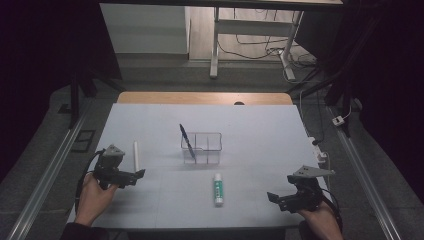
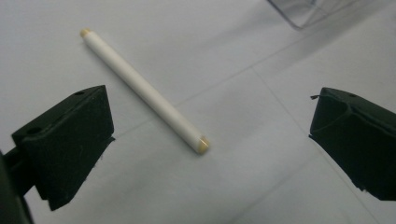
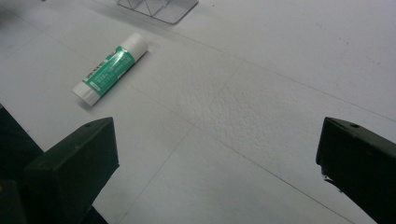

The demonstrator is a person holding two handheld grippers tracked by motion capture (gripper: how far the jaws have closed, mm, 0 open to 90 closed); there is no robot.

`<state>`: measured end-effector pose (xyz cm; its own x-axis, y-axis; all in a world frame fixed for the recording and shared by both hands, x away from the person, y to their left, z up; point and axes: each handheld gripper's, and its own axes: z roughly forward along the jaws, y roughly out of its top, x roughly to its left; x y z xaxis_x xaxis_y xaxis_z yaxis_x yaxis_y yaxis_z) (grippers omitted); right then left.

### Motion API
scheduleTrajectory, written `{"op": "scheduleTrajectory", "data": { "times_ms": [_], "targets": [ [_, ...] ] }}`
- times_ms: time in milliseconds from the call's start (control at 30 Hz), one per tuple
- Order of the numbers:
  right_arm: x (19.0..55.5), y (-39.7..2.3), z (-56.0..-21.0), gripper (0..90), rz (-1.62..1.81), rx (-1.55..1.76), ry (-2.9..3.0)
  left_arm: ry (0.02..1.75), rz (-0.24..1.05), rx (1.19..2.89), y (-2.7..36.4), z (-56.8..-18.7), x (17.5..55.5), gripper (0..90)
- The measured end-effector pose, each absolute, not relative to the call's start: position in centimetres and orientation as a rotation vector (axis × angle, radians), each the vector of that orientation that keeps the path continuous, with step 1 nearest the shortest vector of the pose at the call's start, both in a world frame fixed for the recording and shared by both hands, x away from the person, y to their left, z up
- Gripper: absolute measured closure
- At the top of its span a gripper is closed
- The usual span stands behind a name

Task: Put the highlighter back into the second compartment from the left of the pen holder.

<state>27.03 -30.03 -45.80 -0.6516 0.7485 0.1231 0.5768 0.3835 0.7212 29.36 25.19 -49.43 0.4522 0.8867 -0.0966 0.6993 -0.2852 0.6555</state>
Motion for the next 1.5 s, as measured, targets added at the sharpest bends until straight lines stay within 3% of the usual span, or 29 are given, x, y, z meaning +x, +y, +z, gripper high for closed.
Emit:
{"op": "scheduleTrajectory", "data": {
  "times_ms": [967, 1067, 1267, 1500],
  "targets": [
    [27.1, -30.0, -45.9, 0.0, 1.12, 1.187, 2.436, 1.515, 0.357, 2.168, 25.4, -51.9, 38.5, 2.2],
    [27.1, -30.0, -45.9, 0.0, 1.124, 1.182, 2.44, 1.553, 0.368, 2.171, 25.6, -52.1, 39.1, 6.5],
    [27.1, -30.1, -45.9, 0.0, 1.129, 1.183, 2.442, 1.589, 0.318, 2.163, 25.9, -52.1, 39.7, 27.8],
    [27.1, -30.1, -45.9, 0.0, 1.13, 1.173, 2.447, 1.594, 0.314, 2.208, 25.6, -52.1, 39.9, 45.3]
  ]
}}
